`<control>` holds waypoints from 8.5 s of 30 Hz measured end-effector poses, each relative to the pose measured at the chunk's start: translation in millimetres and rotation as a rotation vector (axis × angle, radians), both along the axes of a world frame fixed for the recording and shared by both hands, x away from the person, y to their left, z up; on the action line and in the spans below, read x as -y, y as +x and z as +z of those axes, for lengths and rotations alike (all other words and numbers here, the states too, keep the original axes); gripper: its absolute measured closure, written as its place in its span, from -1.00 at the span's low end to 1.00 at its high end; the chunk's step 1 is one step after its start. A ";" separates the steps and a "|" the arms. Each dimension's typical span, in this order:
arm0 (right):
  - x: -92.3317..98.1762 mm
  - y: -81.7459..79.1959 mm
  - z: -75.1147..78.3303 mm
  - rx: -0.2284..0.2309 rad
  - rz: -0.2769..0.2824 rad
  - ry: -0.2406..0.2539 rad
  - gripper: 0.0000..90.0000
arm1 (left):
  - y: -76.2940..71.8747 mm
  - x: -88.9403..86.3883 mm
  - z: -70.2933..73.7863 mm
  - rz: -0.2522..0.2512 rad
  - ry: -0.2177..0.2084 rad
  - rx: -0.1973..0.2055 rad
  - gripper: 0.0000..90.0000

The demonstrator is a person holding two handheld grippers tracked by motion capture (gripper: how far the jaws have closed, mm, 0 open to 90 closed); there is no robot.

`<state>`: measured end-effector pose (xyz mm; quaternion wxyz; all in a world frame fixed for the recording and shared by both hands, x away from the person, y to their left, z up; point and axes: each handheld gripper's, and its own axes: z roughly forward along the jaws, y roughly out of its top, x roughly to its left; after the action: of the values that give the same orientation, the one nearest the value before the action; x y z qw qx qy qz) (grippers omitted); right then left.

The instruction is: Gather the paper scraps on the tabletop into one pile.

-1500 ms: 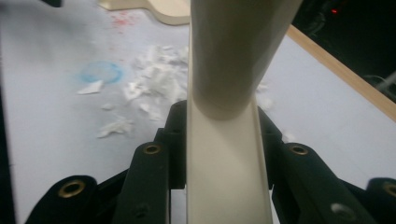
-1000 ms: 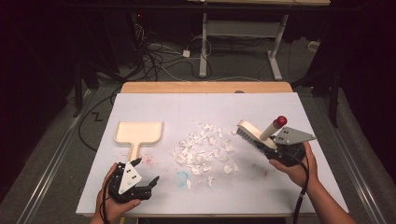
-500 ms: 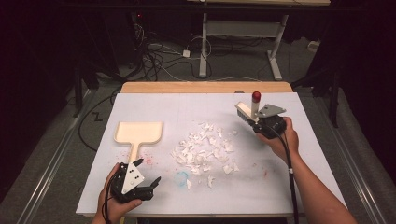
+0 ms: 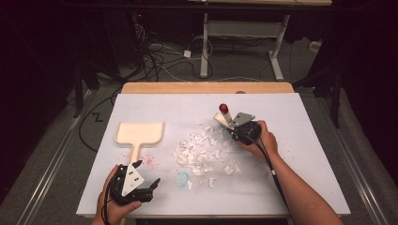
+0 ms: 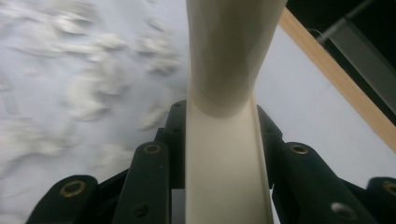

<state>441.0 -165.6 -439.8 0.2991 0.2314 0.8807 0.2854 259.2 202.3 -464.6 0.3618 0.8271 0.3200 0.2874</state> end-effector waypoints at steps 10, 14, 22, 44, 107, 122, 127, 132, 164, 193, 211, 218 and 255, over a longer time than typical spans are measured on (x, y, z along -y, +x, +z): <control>-7.7 -69.1 5.5 -0.026 0.230 0.012 0.51 | -0.3 2.0 -0.1 -0.010 0.009 -0.006 -0.63; -6.2 -86.7 15.0 -0.004 0.266 0.002 0.51 | -1.0 3.9 -0.5 -0.009 0.008 -0.021 -0.63; 1.1 -70.6 43.3 0.061 0.232 0.087 0.51 | -1.9 5.3 -1.2 -0.014 0.009 -0.027 -0.63; -62.1 62.9 3.6 0.008 0.030 0.067 0.51 | -5.5 -0.8 0.0 -0.029 -0.003 -0.015 -0.63; -73.3 -19.2 22.2 -0.054 0.609 0.095 0.51 | -4.7 6.6 -4.5 -0.070 0.022 -0.068 -0.63; -65.2 55.4 4.8 -0.019 0.202 0.107 0.51 | -3.6 6.4 -7.6 -0.089 0.038 -0.072 -0.63; -69.5 42.3 -1.0 -0.069 0.267 0.123 0.51 | -3.8 7.6 -8.1 -0.096 0.046 -0.073 -0.63; -65.4 19.6 0.8 -0.091 0.376 0.143 0.51 | -3.7 9.5 -9.2 -0.104 0.053 -0.080 -0.63; 12.0 -106.8 8.4 -0.048 -0.167 0.075 0.51 | -2.0 16.8 -10.3 -0.113 0.103 -0.089 -0.63; 21.0 -111.6 35.6 -0.082 -0.087 0.305 0.51 | -3.6 12.7 -10.1 -0.092 0.110 -0.082 -0.63; -28.0 -135.8 9.1 -0.159 0.013 0.263 0.51 | -1.8 18.4 -12.5 -0.101 0.131 -0.089 -0.63; -23.9 -126.7 15.7 -0.128 0.017 0.308 0.51 | -2.6 13.2 -12.6 -0.091 0.115 -0.089 -0.63; -43.7 -87.5 -6.8 -0.272 0.618 0.319 0.51 | -0.1 0.4 -4.1 0.014 0.041 -0.038 -0.63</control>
<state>353.5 -121.9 -446.6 0.0393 0.0342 0.8851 0.4625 259.1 202.0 -468.7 0.3367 0.8374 0.3266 0.2807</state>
